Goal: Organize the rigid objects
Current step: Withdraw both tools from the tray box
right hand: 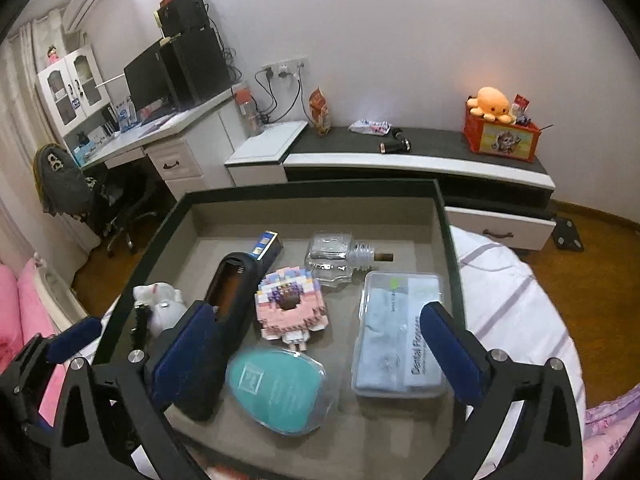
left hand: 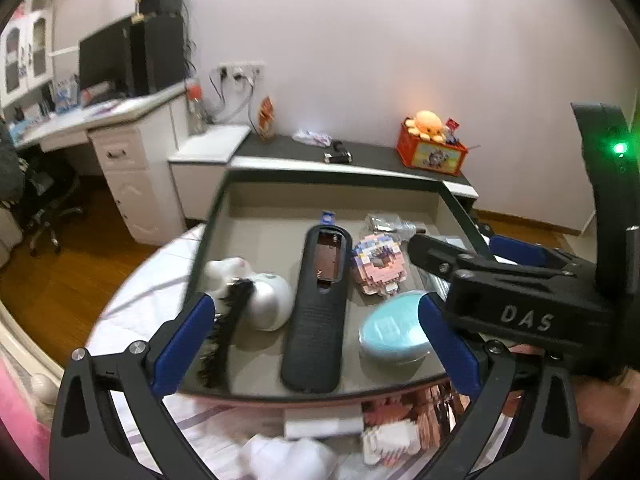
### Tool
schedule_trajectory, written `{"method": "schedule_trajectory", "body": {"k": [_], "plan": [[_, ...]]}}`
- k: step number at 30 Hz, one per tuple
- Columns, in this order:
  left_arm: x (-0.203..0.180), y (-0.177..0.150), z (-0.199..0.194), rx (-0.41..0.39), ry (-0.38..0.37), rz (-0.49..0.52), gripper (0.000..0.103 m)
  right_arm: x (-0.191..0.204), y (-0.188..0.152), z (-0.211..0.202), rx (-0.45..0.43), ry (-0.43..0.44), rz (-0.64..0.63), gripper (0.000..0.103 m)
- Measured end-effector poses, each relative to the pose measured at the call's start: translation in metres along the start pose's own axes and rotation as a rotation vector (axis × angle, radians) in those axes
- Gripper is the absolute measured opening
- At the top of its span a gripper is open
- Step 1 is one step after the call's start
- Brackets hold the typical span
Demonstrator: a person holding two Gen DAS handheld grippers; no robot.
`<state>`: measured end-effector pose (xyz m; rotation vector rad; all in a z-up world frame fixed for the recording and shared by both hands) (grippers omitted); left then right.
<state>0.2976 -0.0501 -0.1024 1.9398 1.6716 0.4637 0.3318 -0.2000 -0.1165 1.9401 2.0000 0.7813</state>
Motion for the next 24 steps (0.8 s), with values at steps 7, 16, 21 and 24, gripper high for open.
{"method": "schedule_trajectory", "body": {"k": [7,16,21,24], "plan": [[0.009,-0.017,-0.045,-0.052,0.050,-0.019,0.103,0.013,-0.015,-0.053,-0.089,-0.018,0.014,0.103],[0.021,-0.046,-0.115,-0.132,0.071,-0.044,0.103,0.028,-0.069,-0.147,-0.242,-0.077,-0.002,0.103],[0.023,-0.067,-0.153,-0.173,0.060,-0.059,0.103,0.034,-0.106,-0.189,-0.300,-0.102,-0.014,0.103],[0.021,-0.081,-0.172,-0.194,0.059,-0.068,0.103,0.036,-0.128,-0.211,-0.329,-0.115,-0.014,0.103]]}}
Point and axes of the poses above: each gripper's, at about its wrist camera, not at the fingertips, and z roughly the way its jaws point, x to its left, y to its top, the point moved 4 cm from there along z, roughly the way its jaws point, and after that the axes turned 12 degrees about x, right-handed, at the moved point
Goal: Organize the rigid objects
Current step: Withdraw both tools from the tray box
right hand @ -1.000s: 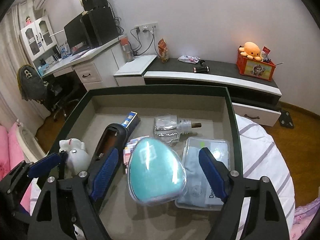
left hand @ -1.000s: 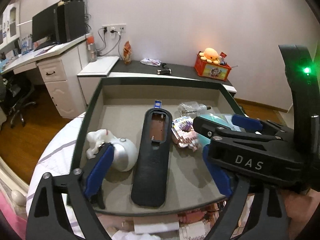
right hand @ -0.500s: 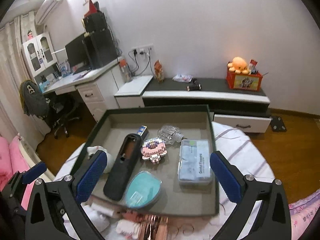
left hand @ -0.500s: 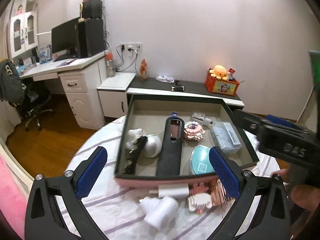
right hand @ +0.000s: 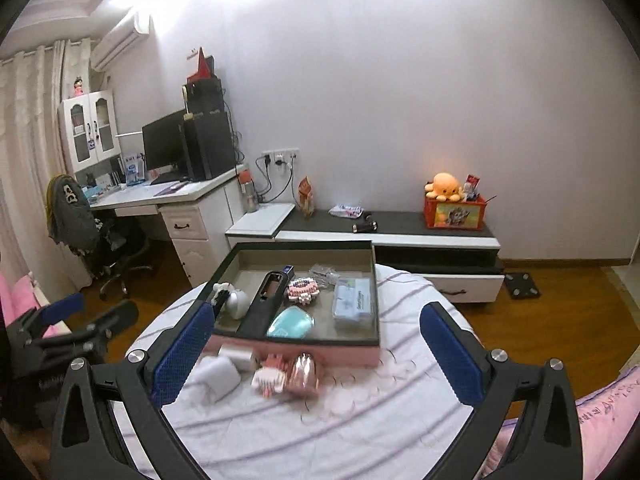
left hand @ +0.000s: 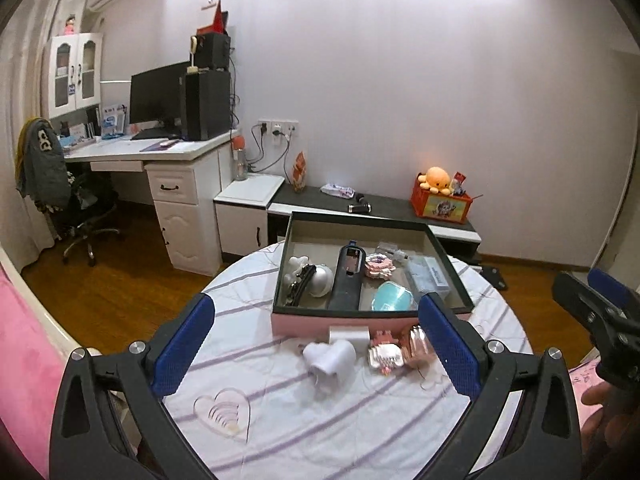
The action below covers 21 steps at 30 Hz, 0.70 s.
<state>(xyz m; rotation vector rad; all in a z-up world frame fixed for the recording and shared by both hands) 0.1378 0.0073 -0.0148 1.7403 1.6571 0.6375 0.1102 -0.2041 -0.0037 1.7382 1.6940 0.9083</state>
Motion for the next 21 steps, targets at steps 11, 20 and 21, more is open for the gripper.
{"method": "schedule_trajectory", "body": {"k": [11,20,21], "plan": [[-0.005,-0.035,-0.055,-0.046,0.044,0.024,0.103,0.006,-0.043,-0.056,-0.048,-0.013,0.004,0.103],[-0.006,-0.050,-0.073,-0.062,0.041,0.019,0.103,0.006,-0.056,-0.065,-0.040,-0.020,0.017,0.103],[-0.007,-0.050,-0.074,-0.063,0.041,0.019,0.103,0.006,-0.056,-0.065,-0.042,-0.022,0.017,0.103]]}}
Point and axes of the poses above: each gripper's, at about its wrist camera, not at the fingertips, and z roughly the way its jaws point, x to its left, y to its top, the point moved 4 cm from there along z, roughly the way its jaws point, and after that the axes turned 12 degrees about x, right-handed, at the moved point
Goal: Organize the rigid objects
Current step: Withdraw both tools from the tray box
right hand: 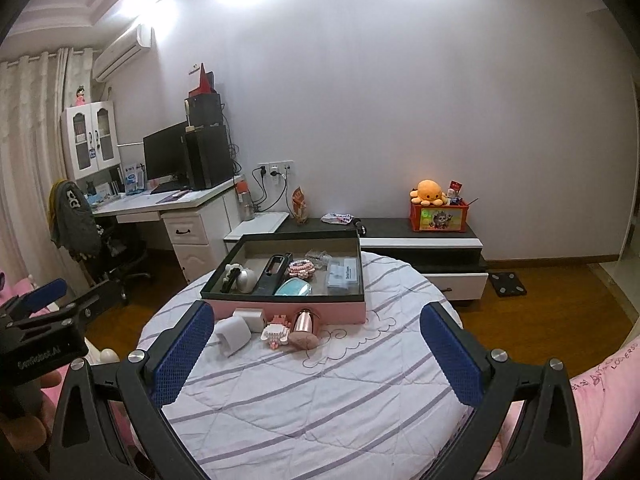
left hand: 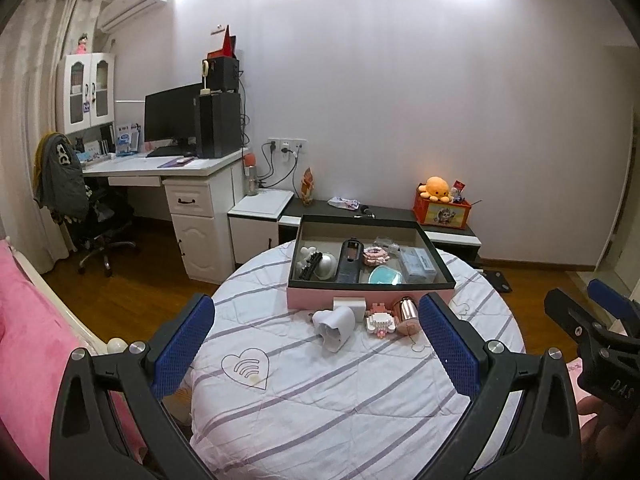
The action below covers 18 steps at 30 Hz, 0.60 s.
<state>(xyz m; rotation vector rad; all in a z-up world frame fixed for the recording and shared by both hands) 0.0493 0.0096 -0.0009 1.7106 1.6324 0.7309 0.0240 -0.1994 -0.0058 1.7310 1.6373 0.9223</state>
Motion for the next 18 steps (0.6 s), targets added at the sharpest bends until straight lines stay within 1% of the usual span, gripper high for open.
{"method": "schedule_trajectory", "body": {"k": [10,18], "plan": [[0.0021,-0.0025,-0.0014,0.000,0.000,-0.005,0.103,-0.0009,-0.0009,-0.0023,0.001,0.001,-0.001,0.103],[0.0012,-0.0062,0.0075,0.027,-0.003,-0.011,0.103,0.0002,-0.0006,0.0020,0.024,0.001,-0.006,0.103]]}}
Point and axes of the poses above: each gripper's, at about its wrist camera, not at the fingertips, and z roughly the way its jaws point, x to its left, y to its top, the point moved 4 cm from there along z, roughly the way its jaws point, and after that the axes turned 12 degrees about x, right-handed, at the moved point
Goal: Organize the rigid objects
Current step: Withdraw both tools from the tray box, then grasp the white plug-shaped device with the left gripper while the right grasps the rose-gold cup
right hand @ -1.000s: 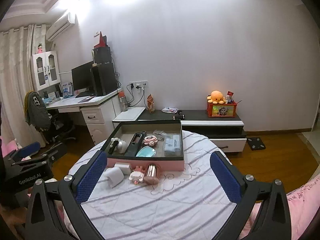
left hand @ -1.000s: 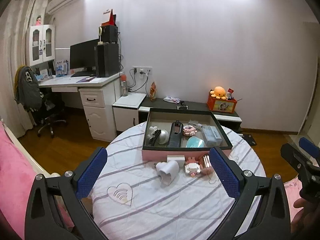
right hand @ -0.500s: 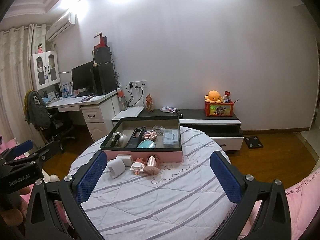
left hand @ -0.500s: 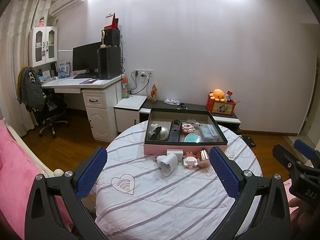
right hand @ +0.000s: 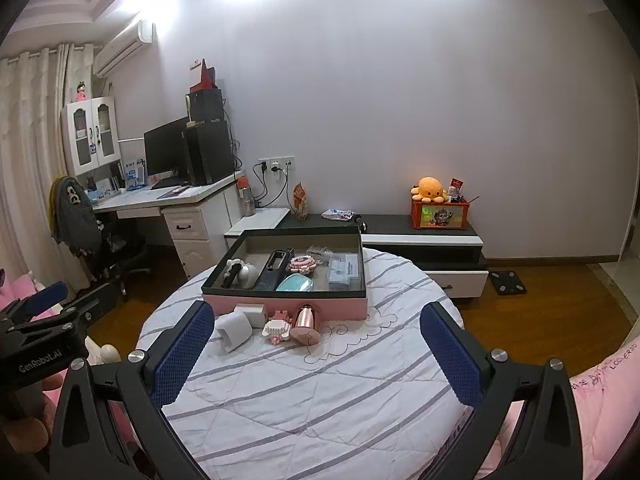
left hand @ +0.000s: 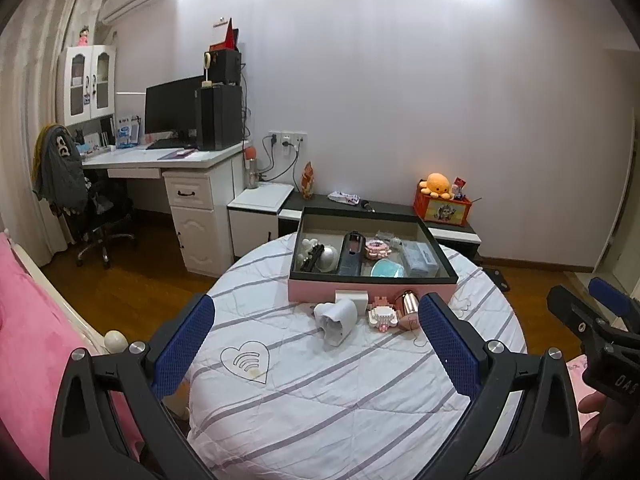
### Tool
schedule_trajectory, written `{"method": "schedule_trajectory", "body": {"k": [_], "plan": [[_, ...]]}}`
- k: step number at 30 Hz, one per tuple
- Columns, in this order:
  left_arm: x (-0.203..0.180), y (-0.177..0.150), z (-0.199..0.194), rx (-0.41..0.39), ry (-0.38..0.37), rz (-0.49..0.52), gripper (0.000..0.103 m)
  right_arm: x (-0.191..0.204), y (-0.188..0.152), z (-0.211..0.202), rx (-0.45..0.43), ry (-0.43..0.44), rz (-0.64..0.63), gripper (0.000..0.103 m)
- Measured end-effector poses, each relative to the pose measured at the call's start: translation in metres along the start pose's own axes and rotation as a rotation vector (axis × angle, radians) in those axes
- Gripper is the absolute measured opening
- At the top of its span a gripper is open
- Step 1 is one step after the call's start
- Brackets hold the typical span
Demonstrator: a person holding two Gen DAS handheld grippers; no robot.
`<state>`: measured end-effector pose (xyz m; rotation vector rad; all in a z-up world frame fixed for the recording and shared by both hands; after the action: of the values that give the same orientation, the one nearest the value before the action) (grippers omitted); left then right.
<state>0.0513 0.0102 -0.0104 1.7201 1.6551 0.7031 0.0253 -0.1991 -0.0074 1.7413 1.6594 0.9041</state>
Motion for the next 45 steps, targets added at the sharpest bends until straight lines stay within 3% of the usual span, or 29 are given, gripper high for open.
{"method": "schedule_trajectory", "body": {"k": [10,18,24,30,36,40,45], "plan": [[0.002,0.000,0.053,0.064,0.010,-0.005,0.103,-0.003,0.006,0.045,0.065,-0.022,-0.001,0.103],[-0.008,-0.013,0.147,0.205,0.011,0.012,0.103,-0.006,-0.002,0.144,0.262,0.002,0.003,0.103],[-0.007,-0.020,0.204,0.289,0.008,0.004,0.103,-0.006,-0.009,0.194,0.342,0.032,0.017,0.103],[-0.006,-0.021,0.236,0.334,0.014,0.002,0.103,-0.010,-0.011,0.227,0.391,0.035,0.030,0.103],[-0.011,-0.020,0.256,0.357,-0.007,0.001,0.103,-0.007,-0.010,0.252,0.431,0.055,0.036,0.093],[-0.018,-0.021,0.268,0.393,-0.031,0.018,0.102,-0.007,-0.011,0.264,0.452,0.067,0.042,0.076],[-0.021,-0.020,0.274,0.412,-0.067,0.021,0.086,-0.003,-0.011,0.274,0.463,0.076,0.032,0.067]]}}
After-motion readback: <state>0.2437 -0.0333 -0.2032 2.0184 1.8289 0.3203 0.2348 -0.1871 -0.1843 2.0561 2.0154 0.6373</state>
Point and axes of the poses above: each gripper's, at about its wrist camera, not at the fingertips, and z roughly the way its jaws point, x to its left, y to its top, the point moved 4 cm from there along z, roughly the way its jaws point, and after that the axes turned 12 degrees about x, right-handed, at the moved point
